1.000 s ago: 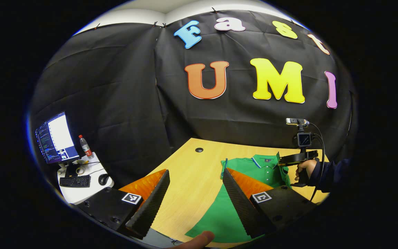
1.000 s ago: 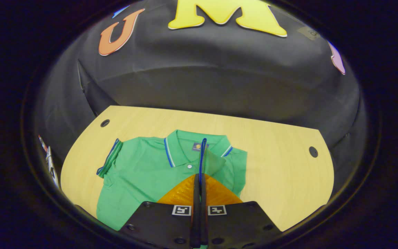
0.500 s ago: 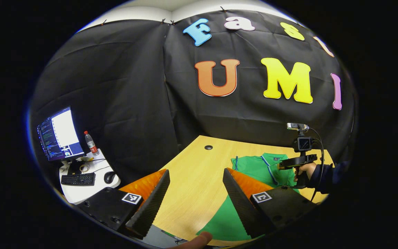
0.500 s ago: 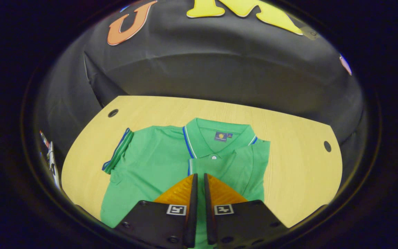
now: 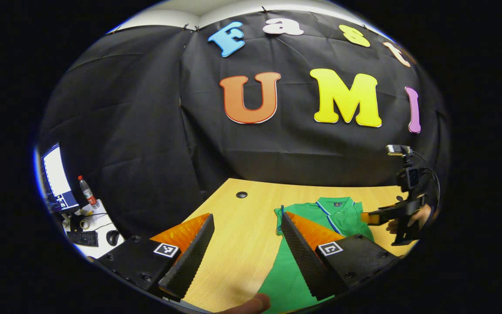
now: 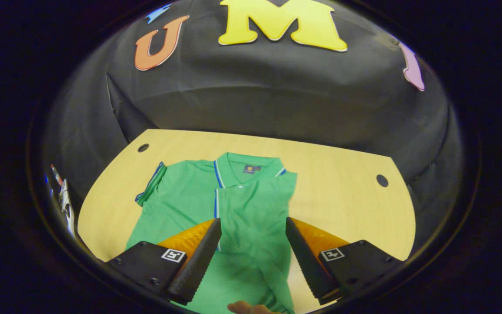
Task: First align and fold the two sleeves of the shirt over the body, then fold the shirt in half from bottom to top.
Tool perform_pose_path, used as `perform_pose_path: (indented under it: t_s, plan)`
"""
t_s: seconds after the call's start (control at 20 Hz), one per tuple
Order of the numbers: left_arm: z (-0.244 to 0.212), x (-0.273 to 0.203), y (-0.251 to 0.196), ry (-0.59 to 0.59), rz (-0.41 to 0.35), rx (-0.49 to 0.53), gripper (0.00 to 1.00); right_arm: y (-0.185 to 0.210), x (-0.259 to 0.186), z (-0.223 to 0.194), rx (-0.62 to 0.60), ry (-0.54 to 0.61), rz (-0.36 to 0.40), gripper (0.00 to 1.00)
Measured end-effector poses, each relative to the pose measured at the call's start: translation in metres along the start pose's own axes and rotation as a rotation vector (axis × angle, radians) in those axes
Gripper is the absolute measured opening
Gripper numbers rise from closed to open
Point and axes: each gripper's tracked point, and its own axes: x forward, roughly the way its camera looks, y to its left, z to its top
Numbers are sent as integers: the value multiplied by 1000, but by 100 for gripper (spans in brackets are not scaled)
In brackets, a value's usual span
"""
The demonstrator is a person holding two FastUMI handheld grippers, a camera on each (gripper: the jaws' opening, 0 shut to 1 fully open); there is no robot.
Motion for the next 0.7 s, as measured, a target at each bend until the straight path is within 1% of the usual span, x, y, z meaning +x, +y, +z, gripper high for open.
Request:
perform_pose_path:
  t_s: [0.05, 0.1, 0.25, 0.35, 0.55, 0.6, 0.7]
  plan:
    - [0, 16, -6, 1, -13, 8, 100, -10, -13, -4, -3, -7, -15, 93]
    - [-3, 33, -13, 11, -31, 12, 100, -21, -25, -10, 1, -13, -28, 96]
    - [-22, 84, -34, 68, -82, 17, 100, -44, -67, -22, 37, -30, -67, 93]
    - [-42, 121, -48, 121, -105, 32, 100, -58, -95, -29, 63, -43, -101, 93]
    - [-83, 189, -73, 227, -150, 81, 100, -73, -149, -48, 112, -39, -154, 93]
    - [-92, 203, -79, 250, -156, 92, 98, -73, -159, -53, 122, -33, -163, 96]
    - [-106, 225, -90, 293, -169, 97, 94, -73, -176, -65, 136, -15, -182, 96]
